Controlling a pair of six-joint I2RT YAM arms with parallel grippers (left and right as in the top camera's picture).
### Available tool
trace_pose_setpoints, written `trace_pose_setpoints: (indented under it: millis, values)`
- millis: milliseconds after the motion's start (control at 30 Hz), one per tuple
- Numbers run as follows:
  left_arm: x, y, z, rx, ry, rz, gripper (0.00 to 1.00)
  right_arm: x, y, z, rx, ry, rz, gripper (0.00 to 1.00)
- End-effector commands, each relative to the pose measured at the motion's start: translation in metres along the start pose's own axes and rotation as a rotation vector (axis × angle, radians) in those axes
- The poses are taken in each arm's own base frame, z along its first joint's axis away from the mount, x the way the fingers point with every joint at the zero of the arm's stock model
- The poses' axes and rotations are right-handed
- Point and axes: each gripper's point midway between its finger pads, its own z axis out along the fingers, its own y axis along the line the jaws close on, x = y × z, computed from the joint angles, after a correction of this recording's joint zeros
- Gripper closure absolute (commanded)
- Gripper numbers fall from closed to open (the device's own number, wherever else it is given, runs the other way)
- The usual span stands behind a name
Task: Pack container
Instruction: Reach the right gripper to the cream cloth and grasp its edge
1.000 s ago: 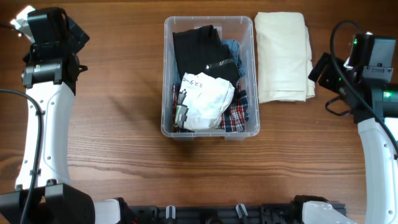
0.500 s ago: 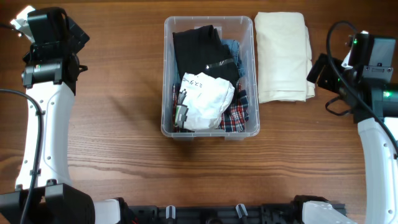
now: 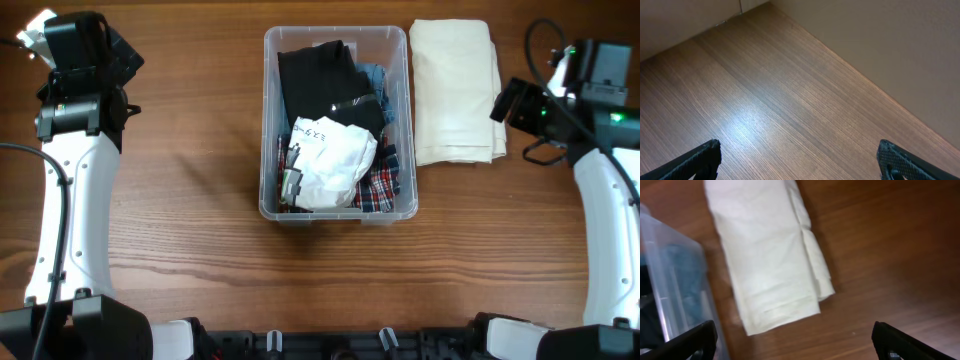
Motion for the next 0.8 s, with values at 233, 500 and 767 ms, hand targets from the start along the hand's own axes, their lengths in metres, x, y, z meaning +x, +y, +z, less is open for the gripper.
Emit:
trace_pose_setpoints:
  millis: [233, 500, 767]
  values:
    - [0.0, 0.004, 0.001, -0.017, -0.003, 0.001, 0.01, -0.02, -0.016, 0.031, -0.165, 0.002, -0.041, 0.0]
    - [0.0, 0.004, 0.001, -0.017, -0.003, 0.001, 0.0, -0.017, -0.023, 0.103, -0.168, 0.061, -0.126, 0.0]
    - [0.0, 0.004, 0.001, -0.017, -0.003, 0.001, 0.0, -0.015, -0.021, 0.158, -0.218, 0.067, -0.17, 0.0]
